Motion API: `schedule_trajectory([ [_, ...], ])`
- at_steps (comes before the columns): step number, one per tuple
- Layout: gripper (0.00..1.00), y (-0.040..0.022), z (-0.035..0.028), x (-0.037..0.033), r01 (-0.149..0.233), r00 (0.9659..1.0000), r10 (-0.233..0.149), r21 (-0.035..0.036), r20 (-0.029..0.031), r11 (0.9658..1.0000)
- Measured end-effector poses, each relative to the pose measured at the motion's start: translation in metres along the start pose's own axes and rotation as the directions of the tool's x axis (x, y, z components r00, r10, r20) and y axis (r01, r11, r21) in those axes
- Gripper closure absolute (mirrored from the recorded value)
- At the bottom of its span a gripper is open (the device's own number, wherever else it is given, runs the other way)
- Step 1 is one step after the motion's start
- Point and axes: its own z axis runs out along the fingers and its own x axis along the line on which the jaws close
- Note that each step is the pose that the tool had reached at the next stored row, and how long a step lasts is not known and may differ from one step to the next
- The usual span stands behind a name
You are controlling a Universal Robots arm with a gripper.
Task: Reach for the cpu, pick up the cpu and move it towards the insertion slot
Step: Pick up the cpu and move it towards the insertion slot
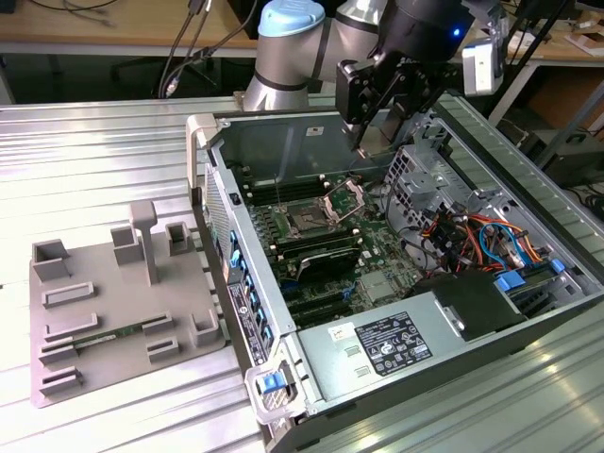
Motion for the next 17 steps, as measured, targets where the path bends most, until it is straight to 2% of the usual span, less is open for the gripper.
schedule_trajectory([
  [17,0.45,-0.0009,0.0024,-0.0084,0.000,1.0000,0.000,0.0000,-0.0001,1.0000],
])
